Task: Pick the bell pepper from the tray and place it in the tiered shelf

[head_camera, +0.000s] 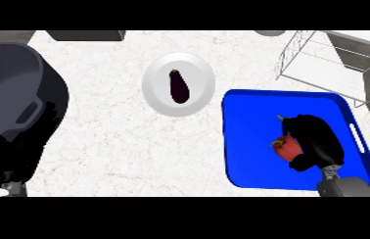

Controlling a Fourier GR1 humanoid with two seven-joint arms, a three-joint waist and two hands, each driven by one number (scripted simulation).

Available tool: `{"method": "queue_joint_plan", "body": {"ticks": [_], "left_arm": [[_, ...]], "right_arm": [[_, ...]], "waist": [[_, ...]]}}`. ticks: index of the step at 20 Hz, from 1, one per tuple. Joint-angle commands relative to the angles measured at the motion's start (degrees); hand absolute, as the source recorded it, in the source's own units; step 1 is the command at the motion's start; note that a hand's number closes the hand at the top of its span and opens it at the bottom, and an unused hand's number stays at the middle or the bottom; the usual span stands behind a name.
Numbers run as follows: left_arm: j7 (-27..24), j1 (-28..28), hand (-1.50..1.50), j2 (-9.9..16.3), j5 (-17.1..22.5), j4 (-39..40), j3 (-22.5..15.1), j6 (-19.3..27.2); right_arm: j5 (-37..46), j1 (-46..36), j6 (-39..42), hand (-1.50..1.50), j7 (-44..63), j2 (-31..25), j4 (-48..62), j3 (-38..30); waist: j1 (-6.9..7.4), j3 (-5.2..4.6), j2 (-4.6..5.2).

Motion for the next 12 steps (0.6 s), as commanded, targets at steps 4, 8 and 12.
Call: {"method": "queue_joint_plan", "body": {"ticks": [4, 8, 12], "left_arm": [[0.0, -1.9, 0.0, 0.9, 0.0, 2.4, 0.6, -1.6], [2.7, 1.4, 0.0, 1.1, 0.7, -3.8, 1.8, -1.5], [2.6, -2.6, 0.0, -1.4, -1.8, 0.5, 0.3, 1.1]], "right_arm": [[-7.1, -16.3, 11.0, 1.5, 6.8, 3.0, 10.6, -8.6], [-10.1, -17.2, 13.5, 1.5, 6.7, 0.0, 5.3, -12.0], [-14.6, -13.0, 17.9, 1.5, 9.5, 0.0, -8.7, -14.3]], "waist": [[1.05, 0.45, 0.58], [0.36, 0.46, 0.23], [-0.95, 0.42, 0.05]]}}
